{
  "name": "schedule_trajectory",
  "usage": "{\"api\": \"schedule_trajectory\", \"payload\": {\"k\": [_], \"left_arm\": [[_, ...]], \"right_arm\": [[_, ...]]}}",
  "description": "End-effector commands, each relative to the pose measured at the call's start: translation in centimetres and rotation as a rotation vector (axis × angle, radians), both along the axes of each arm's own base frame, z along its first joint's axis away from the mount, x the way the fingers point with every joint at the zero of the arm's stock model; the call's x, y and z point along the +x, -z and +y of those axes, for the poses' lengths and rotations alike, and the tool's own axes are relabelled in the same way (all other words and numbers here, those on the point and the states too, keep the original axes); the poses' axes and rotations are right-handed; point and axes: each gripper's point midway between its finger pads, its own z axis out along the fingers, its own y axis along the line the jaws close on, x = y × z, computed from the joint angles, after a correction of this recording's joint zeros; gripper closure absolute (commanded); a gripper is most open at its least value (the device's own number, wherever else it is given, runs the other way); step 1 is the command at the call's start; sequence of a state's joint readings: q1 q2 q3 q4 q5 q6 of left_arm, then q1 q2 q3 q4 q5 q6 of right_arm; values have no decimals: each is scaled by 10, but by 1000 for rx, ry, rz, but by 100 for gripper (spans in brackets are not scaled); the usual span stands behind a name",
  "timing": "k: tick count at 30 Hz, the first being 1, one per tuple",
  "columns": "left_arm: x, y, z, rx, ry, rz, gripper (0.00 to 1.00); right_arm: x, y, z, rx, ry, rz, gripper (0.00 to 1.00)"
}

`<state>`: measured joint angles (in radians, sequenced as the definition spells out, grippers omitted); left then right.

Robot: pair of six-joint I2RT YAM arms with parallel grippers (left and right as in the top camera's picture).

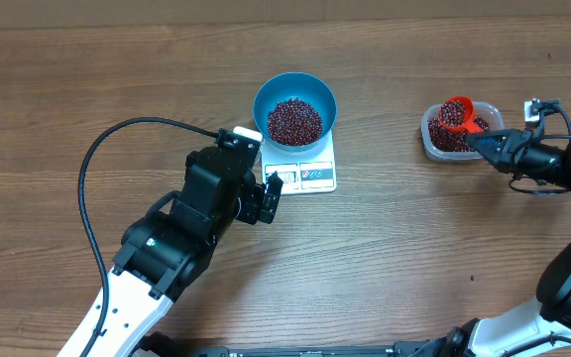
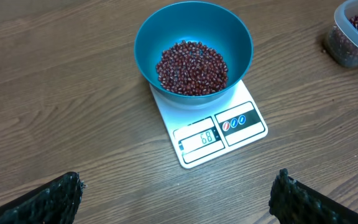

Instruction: Scoop item into bowl and weigh 150g on scale

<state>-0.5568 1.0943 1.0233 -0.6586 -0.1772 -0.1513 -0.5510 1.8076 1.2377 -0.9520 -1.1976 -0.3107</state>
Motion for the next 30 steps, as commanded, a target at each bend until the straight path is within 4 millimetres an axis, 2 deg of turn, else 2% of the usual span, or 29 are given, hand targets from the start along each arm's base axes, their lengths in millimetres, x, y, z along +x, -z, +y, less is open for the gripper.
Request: {"api": "schedule_trajectory", "payload": {"k": [1, 5, 15, 30], "left_arm": [[1, 2, 0, 9, -6, 1, 0], [1, 2, 0, 9, -6, 1, 1], [1, 2, 0, 9, -6, 1, 1], [1, 4, 0, 13, -6, 7, 1]], "right_arm": [[-1, -18, 14, 119, -29, -48, 96], [0, -24, 33, 154, -78, -61, 96], [1, -30, 98, 167, -262, -99, 96], [14, -41, 174, 177, -434, -128, 96]]}}
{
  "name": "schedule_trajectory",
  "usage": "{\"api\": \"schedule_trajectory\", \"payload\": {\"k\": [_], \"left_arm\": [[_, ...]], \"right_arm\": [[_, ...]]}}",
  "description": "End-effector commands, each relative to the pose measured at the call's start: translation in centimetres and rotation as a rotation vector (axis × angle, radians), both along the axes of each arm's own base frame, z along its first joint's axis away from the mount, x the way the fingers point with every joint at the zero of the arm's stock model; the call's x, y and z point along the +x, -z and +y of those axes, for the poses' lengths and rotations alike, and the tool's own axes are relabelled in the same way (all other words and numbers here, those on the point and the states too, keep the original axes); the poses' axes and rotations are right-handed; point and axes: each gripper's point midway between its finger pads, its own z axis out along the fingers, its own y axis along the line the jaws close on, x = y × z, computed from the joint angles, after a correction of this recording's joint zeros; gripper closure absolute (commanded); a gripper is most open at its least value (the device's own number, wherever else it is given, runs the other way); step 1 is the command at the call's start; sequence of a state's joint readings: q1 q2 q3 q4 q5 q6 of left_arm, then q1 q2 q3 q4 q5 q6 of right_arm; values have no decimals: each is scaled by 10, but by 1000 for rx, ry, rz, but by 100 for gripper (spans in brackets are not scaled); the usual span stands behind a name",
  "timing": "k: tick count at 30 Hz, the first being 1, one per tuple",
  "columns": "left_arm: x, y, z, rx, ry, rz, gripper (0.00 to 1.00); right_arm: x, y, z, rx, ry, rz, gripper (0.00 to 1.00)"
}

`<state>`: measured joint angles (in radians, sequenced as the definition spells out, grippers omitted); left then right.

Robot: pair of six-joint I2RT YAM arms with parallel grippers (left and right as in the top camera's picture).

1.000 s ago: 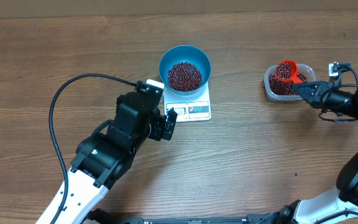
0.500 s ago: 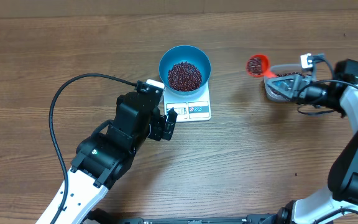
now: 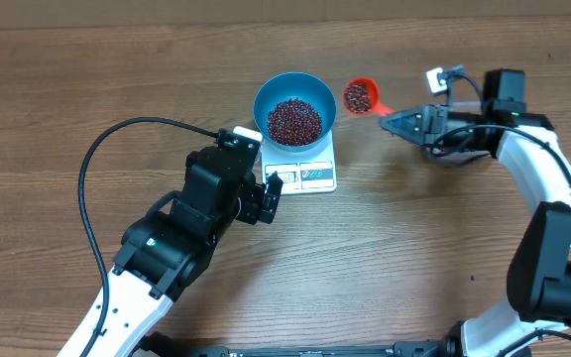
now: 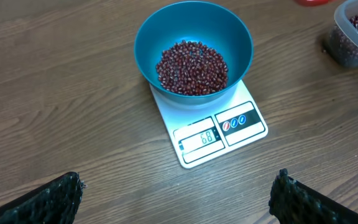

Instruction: Scoop item into bowl and weigh 150g on scale

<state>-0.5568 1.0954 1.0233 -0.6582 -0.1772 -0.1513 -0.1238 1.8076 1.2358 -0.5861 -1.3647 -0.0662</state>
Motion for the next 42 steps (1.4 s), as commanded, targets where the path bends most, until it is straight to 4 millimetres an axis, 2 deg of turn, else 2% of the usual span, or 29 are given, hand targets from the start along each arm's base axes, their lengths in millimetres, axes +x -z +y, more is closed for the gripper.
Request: {"api": "schedule_trajectory", "payload": {"k": [1, 8, 14, 21, 31, 42], "left_arm": [[1, 4, 0, 12, -6, 6, 1], [1, 4, 0, 13, -6, 7, 0], [1, 4, 0, 13, -6, 7, 1], [1, 4, 0, 14, -6, 9, 0], [0, 4, 0, 14, -6, 9, 1], [0, 4, 0, 14, -6, 9, 0]], "right_arm": [[-2, -5, 19, 36, -41, 50, 96], [13, 0, 48, -39, -22, 51, 96], [19, 2, 69, -89, -21, -16, 96], [28, 14, 87, -190, 28, -57, 96], [38, 25, 86, -272, 87, -84, 96], [38, 25, 86, -344, 4, -349, 96]]}}
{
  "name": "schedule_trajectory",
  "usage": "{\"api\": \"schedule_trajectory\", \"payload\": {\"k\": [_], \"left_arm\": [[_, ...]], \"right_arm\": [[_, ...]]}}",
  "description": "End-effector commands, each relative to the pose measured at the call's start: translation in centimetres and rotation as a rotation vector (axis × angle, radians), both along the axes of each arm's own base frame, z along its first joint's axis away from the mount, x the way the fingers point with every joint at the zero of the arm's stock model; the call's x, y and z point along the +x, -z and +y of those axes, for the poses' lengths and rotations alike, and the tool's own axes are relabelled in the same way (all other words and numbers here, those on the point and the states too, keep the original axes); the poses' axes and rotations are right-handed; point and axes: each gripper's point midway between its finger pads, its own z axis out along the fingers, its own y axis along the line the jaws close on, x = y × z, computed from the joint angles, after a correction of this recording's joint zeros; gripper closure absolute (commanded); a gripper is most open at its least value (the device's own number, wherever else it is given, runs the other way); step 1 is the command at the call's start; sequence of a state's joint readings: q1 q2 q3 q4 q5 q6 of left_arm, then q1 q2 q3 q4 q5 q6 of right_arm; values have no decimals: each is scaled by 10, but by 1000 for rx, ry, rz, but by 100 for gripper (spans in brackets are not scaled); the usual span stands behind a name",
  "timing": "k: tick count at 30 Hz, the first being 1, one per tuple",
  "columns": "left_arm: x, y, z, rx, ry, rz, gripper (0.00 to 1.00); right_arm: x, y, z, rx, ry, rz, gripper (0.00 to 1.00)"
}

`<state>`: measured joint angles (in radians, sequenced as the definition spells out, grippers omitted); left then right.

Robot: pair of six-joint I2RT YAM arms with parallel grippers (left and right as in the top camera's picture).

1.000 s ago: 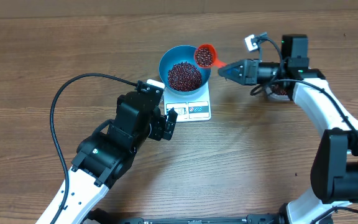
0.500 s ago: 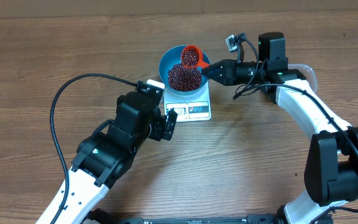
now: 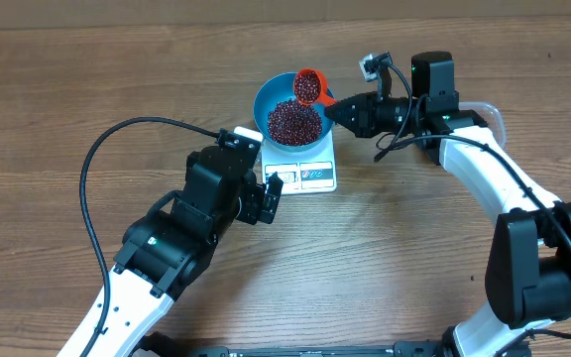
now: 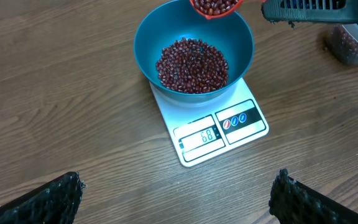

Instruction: Scoop item into bowl and weigh 150g on scale

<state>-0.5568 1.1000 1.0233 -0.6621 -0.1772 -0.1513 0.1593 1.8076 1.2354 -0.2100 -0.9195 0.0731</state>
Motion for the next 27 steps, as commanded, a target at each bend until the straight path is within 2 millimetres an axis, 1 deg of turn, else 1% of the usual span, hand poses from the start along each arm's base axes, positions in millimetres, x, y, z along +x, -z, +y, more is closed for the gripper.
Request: {"api": "schedule_trajectory", "payload": {"k": [1, 6, 13, 18, 27], "left_arm": [[1, 2, 0, 10, -6, 2, 0], [1, 2, 0, 10, -6, 2, 1], [1, 2, 0, 10, -6, 2, 0], [1, 2, 0, 10, -6, 2, 0], [1, 2, 0, 10, -6, 2, 1]], "right_arm": [[0, 3, 0, -46, -54, -121, 96], [1, 5, -2, -98, -93, -223, 96], [15, 17, -14, -207, -26, -257, 96], [12, 21, -15, -249, -75, -321, 96], [12, 21, -15, -269, -95, -360, 96]]}}
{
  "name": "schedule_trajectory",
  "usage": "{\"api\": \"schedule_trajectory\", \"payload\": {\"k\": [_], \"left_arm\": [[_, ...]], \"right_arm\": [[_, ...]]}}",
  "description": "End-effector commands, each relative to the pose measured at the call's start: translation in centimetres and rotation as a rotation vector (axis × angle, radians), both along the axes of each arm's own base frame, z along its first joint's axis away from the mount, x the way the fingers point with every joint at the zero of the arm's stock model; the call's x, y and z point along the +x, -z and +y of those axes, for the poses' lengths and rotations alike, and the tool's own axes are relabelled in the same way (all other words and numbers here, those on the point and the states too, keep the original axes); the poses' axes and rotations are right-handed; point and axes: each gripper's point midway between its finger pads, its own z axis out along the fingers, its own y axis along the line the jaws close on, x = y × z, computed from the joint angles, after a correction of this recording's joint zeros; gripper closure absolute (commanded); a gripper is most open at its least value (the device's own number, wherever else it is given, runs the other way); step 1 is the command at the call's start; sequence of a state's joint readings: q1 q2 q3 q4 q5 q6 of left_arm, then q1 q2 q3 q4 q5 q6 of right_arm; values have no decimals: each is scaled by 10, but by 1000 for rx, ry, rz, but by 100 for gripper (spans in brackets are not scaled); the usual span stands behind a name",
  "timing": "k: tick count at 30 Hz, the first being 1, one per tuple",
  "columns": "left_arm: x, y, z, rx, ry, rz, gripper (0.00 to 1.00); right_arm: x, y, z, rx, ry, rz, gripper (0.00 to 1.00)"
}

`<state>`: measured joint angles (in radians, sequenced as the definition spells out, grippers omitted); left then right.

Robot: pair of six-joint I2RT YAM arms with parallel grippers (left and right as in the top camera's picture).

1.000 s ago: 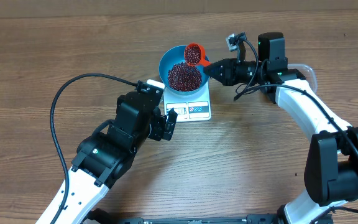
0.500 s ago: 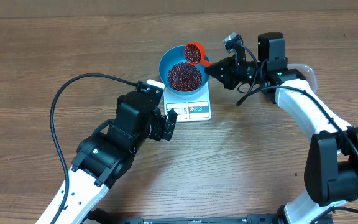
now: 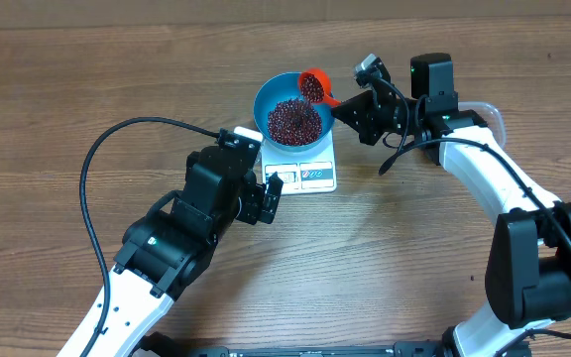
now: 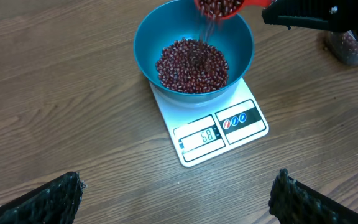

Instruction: Scoop item into bowl and weigh 150g on scale

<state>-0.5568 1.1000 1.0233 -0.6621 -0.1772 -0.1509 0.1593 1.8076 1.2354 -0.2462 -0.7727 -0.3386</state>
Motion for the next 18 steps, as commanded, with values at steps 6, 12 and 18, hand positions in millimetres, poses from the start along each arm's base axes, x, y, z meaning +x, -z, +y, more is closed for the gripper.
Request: {"api": "schedule_trajectory", "payload": {"k": [6, 12, 18], "left_arm": [[1, 2, 0, 9, -6, 2, 0], [1, 2, 0, 9, -6, 2, 1], [1, 2, 0, 9, -6, 2, 0]], "right_arm": [[0, 3, 0, -46, -48, -80, 96], [-2, 6, -1, -81, -91, -130, 96], [-5, 9, -2, -118, -124, -167, 96]]}}
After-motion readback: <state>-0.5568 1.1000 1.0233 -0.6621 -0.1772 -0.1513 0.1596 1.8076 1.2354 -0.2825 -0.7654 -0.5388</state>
